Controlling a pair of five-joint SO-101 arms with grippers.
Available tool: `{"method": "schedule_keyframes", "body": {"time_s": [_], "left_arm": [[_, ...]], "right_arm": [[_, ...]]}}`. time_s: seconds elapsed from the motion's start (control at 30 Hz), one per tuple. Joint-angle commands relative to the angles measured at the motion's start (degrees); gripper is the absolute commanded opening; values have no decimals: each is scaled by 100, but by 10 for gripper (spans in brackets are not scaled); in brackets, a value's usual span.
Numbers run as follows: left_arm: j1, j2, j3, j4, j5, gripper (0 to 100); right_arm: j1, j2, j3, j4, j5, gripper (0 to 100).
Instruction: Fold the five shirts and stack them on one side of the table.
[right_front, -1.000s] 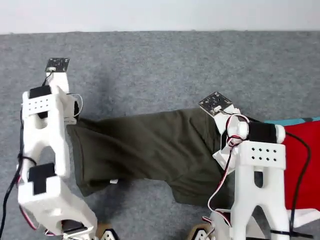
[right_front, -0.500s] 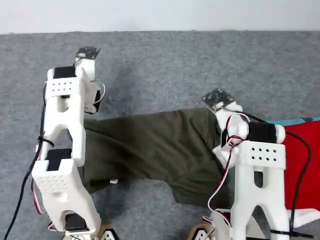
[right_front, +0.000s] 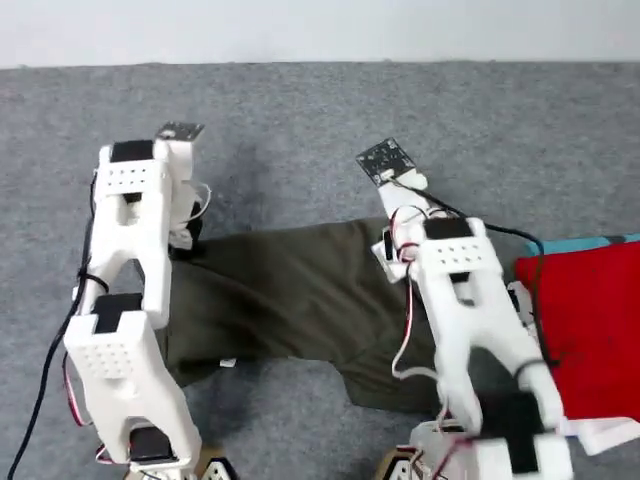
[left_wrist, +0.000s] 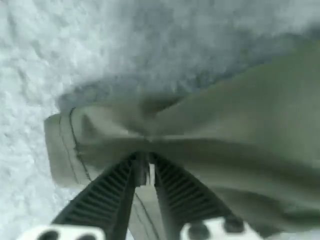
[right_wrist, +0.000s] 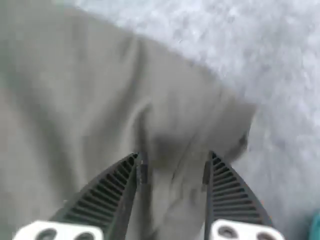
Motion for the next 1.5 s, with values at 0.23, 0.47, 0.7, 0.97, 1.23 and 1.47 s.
{"method": "schedule_keyframes", "body": {"time_s": [0.23, 0.47, 0.7, 0.97, 1.23, 1.47], "left_arm": [[-290, 360, -13, -1398, -9, 16], [-290, 404, -409, -1969, -9, 16], [-167, 352, -884, -809, 9, 16], [-141, 387, -611, 1029, -132, 16], [-264, 422, -4, -475, -141, 16], [-255, 413, -40, -1670, -141, 16]], "right_arm": [[848, 2105, -2180, -1007, -62, 191], [884, 3327, -3543, -998, -62, 191], [901, 3099, -4237, 541, -53, 191], [1130, 1429, -4290, 2378, -53, 191], [989, 945, -4290, 3319, -53, 191], [681, 910, -3991, 3354, 9, 191]]}}
